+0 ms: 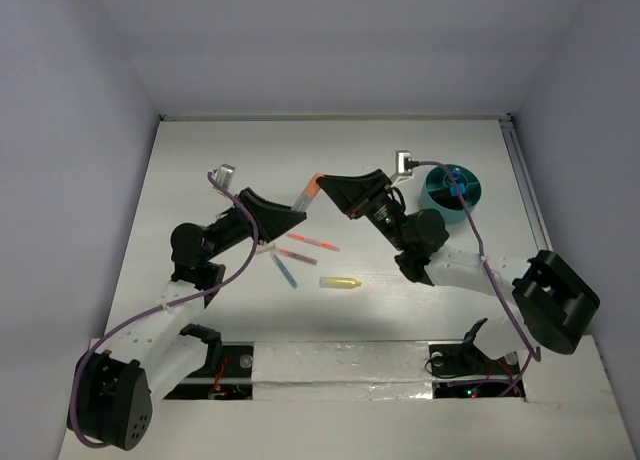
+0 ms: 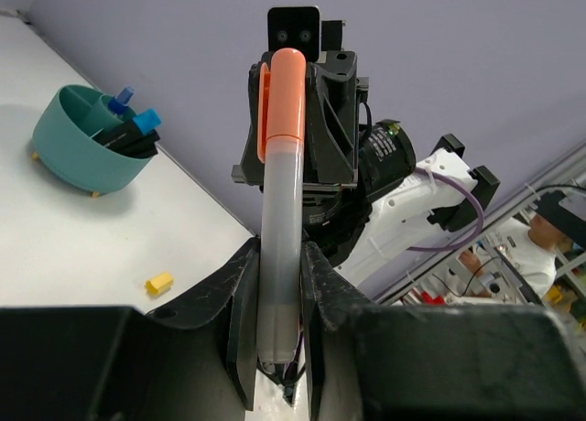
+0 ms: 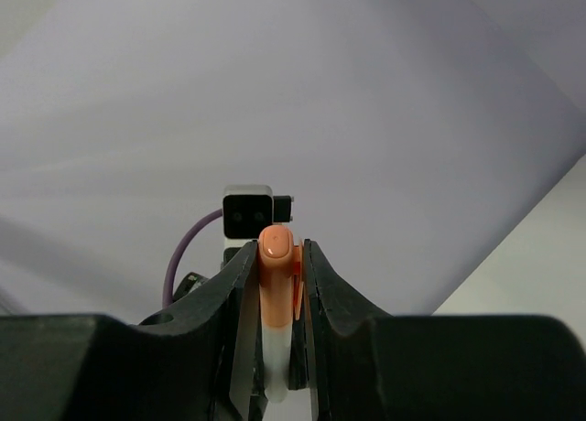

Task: Sort the stationery into containers
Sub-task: Close the pen cap on the pen.

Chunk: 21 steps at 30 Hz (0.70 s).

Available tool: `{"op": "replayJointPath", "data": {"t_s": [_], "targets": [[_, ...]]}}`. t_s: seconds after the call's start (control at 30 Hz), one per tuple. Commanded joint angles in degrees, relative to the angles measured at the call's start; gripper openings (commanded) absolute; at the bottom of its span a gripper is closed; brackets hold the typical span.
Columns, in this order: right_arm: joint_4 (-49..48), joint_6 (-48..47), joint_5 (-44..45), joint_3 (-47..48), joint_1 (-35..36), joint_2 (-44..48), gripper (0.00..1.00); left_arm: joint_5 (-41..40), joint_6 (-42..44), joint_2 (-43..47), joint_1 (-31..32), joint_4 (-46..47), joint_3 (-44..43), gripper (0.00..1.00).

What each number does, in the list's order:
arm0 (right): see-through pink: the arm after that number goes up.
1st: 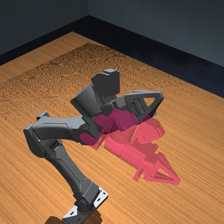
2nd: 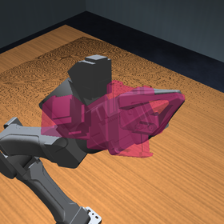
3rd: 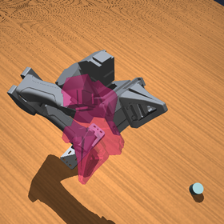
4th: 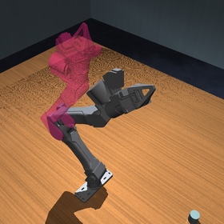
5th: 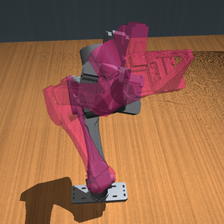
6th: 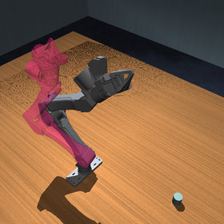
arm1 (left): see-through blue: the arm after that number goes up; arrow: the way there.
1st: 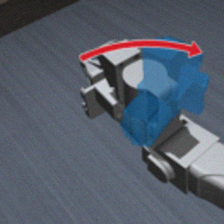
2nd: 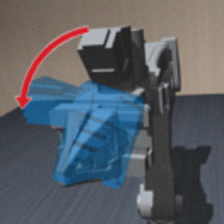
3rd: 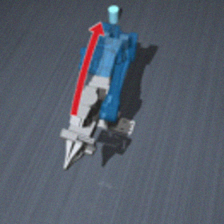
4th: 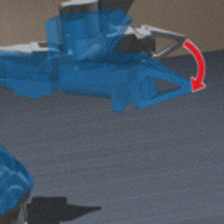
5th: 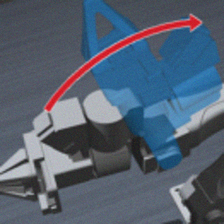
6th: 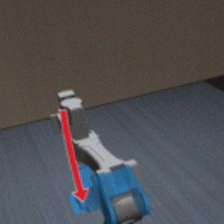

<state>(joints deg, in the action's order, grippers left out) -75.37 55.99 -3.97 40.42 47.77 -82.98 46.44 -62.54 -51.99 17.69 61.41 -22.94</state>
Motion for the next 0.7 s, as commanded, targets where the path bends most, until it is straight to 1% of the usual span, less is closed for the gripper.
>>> {"op": "replayJointPath", "data": {"t_s": [0.0,0.1,0.2,0.3,0.43,0.63,0.67], "targets": [[3.83,-4.74,-11.33,-0.26,3.21,4.05,0.00,-6.27,1.72,-0.66,-0.82,2.13,-4.39,0.00],[9.18,-5.45,-13.86,1.40,3.73,3.71,0.00,-6.18,0.32,-1.54,-0.82,4.32,-5.18,0.00],[9.19,-4.05,-15.89,1.94,3.74,1.60,0.00,-5.57,-0.38,-2.42,-0.82,4.69,-6.33,0.00],[9.37,-4.04,-15.90,1.41,4.26,1.07,0.00,-5.57,-0.65,-2.42,-0.82,4.86,-6.42,0.00],[12.35,-5.62,-16.16,2.20,5.49,0.72,0.00,-5.39,-1.35,-2.51,-0.82,5.83,-6.59,0.00],[15.16,-7.29,-15.72,1.68,7.60,-0.60,0.00,-5.39,-1.79,-2.59,-0.82,6.09,-9.05,0.00],[15.60,-7.47,-15.55,1.59,8.99,-1.21,0.00,-4.87,-1.71,-2.59,-0.82,5.83,-10.27,0.00]]}}
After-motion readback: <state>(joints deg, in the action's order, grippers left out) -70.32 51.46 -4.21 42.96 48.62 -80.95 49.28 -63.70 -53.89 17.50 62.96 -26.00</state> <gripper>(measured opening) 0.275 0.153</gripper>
